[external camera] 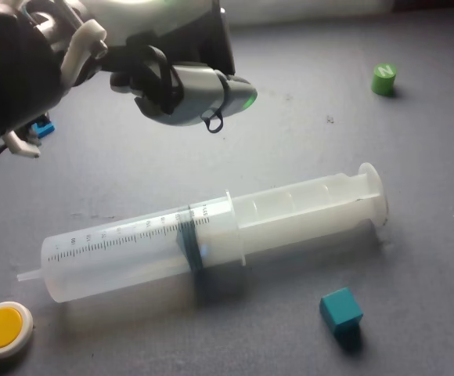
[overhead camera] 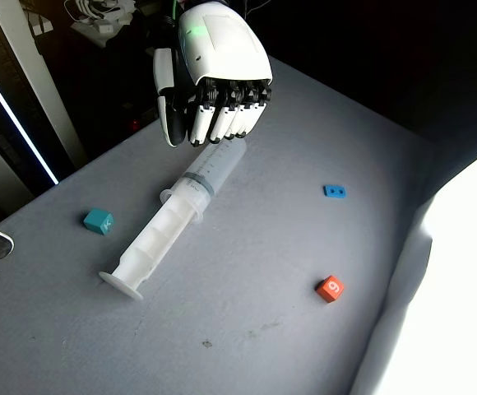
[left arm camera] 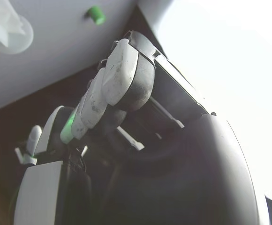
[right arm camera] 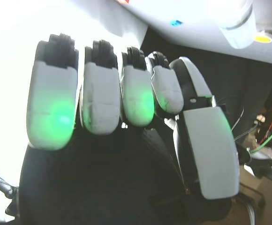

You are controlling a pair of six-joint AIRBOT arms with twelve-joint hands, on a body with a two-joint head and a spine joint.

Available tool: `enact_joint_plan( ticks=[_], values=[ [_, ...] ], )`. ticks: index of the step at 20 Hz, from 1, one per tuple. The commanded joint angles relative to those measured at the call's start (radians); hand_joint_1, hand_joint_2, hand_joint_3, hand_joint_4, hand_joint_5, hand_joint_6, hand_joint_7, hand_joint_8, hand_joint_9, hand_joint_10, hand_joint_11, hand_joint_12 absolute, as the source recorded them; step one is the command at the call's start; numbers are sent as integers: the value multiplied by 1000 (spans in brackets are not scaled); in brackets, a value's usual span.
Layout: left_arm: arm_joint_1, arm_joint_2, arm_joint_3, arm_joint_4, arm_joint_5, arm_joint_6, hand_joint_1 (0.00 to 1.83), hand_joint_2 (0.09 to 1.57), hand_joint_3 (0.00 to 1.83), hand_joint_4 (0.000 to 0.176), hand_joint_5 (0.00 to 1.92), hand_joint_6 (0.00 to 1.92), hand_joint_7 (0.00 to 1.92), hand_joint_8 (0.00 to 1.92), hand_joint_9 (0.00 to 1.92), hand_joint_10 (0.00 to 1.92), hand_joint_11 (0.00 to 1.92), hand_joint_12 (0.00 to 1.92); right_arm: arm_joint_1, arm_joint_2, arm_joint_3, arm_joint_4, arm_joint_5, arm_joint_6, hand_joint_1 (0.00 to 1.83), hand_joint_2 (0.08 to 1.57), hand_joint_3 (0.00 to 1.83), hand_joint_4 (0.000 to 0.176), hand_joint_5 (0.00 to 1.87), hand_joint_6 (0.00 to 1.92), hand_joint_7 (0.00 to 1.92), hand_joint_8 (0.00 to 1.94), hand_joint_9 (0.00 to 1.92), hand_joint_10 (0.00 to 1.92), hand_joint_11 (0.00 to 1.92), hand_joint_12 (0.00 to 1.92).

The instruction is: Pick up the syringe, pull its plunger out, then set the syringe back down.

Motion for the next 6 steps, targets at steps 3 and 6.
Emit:
enact_joint_plan(
  ticks=[3,6],
  values=[
    [-14,3,-7,34,0,1,1036,1411,0,175,1343,1921,1450,1921,1494,1921,1464,1921,7,7,-1,9,116,6,957,1431,11,0,1478,1921,1637,1941,1691,1921,1759,1921],
    [-14,3,-6,35,-9,4,1050,1396,0,176,1336,1921,1452,1921,1505,1921,1473,1921,7,6,-1,9,123,8,961,1426,5,0,1466,1921,1619,1941,1670,1921,1735,1921]
  ],
)
